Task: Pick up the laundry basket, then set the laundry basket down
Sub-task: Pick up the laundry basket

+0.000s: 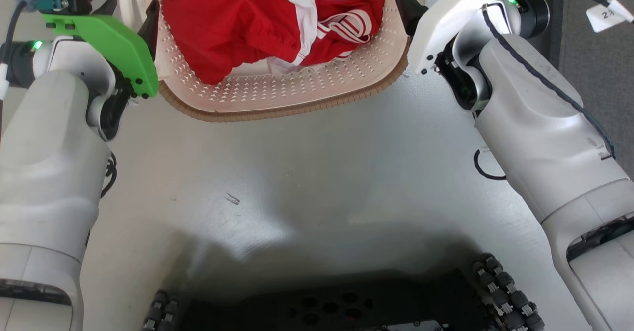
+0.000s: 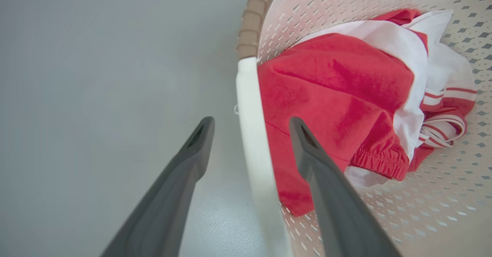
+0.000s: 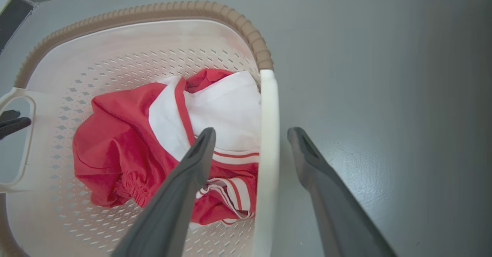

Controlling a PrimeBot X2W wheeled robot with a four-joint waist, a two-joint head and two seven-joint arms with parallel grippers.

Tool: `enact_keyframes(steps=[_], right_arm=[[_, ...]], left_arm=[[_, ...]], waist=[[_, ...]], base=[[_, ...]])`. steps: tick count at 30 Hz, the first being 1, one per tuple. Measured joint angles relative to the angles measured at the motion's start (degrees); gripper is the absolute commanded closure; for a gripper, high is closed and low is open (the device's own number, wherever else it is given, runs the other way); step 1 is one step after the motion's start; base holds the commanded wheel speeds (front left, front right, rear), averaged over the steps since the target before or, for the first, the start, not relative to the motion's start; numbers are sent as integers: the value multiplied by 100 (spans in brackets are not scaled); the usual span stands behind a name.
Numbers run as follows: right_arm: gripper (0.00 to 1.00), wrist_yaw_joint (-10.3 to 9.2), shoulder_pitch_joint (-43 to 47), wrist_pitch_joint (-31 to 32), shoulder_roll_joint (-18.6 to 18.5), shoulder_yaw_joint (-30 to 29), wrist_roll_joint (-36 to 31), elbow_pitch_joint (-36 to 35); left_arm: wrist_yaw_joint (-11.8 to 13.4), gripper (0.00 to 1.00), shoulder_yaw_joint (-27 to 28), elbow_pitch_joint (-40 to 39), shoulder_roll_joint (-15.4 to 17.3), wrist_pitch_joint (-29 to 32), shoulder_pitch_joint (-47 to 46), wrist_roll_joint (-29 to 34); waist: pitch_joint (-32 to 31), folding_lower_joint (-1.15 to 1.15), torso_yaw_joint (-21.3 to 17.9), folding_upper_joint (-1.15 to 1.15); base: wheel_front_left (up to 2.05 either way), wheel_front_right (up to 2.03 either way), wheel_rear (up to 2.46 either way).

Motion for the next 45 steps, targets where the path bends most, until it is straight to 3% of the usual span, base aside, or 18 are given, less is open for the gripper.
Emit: enact_keyframes(steps=[10,11,12,31,45], right_arm=[[0,-111,-270,100,-1,257,254,187],[0,-111,-288,97,-2,286,260,209],[100,-115,-296,96,-2,312,281,231],[100,-210,-452,-15,56,692,600,682],[100,-115,-197,-81,87,899,1006,1092]], left_arm=[[0,0,-121,279,-5,180,-196,-307],[0,27,-120,318,-11,179,-210,-331],[0,100,-116,353,-15,178,-220,-367],[-33,100,-223,803,-240,-13,-374,-734],[-36,100,-294,1373,-500,-104,-236,-958]], waist=[[221,0,-27,0],[236,0,-24,0],[246,0,-21,0],[157,0,57,0],[-400,0,131,0]], base=[[0,0,0],[0,0,0],[0,0,0],[0,0,0],[0,0,0]])
